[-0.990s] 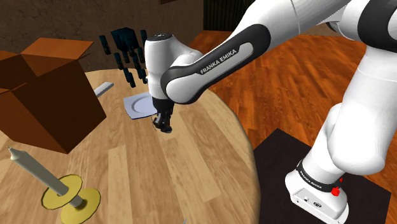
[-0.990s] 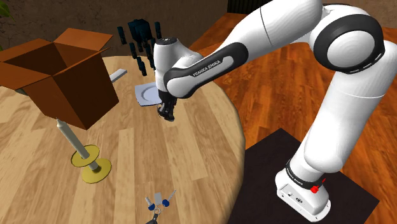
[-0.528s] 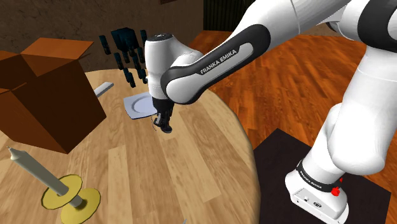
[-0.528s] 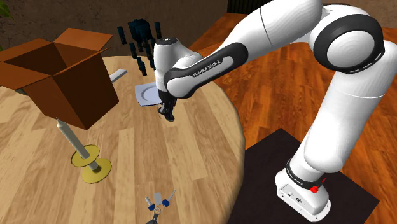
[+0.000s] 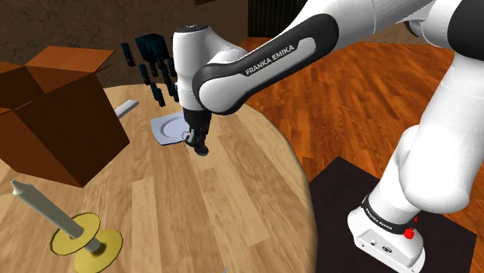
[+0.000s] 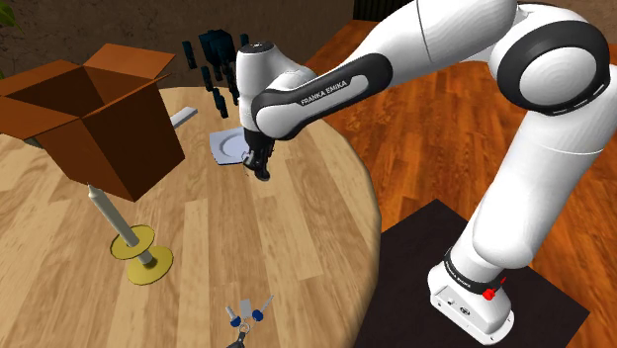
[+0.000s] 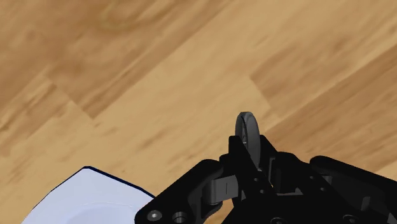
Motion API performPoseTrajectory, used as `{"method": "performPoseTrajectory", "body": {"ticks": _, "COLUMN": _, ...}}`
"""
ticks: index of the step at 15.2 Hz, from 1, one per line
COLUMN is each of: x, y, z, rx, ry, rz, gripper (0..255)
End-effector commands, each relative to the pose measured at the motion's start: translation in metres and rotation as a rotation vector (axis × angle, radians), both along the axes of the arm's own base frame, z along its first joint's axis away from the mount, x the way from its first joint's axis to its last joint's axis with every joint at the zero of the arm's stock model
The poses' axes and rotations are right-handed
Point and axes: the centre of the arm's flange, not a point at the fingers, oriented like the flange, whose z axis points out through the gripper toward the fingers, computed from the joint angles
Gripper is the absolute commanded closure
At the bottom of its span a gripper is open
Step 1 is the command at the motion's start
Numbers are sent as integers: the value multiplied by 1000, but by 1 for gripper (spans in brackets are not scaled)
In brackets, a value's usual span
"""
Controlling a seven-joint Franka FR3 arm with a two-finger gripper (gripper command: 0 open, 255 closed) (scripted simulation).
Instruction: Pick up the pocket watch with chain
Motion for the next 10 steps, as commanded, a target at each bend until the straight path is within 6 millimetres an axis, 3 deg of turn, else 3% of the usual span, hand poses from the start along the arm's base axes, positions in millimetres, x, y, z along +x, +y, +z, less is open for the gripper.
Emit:
{"method": "performPoseTrajectory", "body": {"ticks": 1, "x": 0, "y": 0, "z": 11, "rx": 0, "ry": 0, "rz": 0, "gripper": 255}}
{"method": "performPoseTrajectory", "body": {"ticks": 8, "x": 0, "y": 0, "z": 48, "rx": 0, "ry": 0, "rz": 0, "gripper": 255}}
{"method": "performPoseTrajectory", "body": {"ticks": 10, "x": 0, "y": 0, "z": 48, "rx": 0, "ry": 0, "rz": 0, "gripper": 255}}
